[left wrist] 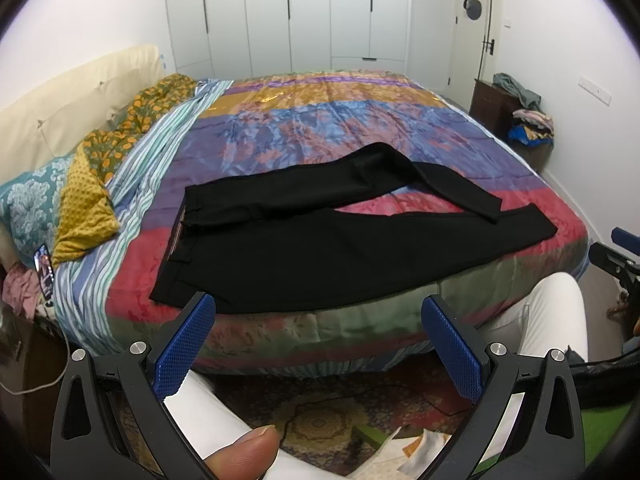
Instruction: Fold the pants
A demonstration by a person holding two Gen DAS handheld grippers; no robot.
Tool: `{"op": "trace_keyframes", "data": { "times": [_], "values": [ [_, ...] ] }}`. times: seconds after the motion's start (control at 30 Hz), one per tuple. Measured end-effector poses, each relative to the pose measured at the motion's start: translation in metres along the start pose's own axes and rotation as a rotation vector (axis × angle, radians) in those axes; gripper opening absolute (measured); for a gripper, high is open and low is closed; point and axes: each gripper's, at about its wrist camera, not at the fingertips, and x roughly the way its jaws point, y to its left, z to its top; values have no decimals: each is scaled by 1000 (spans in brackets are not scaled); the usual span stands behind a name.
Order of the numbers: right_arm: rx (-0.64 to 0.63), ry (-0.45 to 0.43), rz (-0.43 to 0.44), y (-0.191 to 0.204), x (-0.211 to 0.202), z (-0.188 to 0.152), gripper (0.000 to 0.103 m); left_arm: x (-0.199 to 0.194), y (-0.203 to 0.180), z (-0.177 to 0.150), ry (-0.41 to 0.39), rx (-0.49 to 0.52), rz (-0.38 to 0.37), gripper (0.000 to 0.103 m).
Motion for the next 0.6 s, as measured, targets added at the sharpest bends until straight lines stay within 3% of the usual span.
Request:
{"op": "trace_keyframes", "data": {
  "times": [0.6],
  "values": [
    [-2,1,-9,7,-3,0,103,-4,1,-3,-11,-13,1,103]
  ]
}}
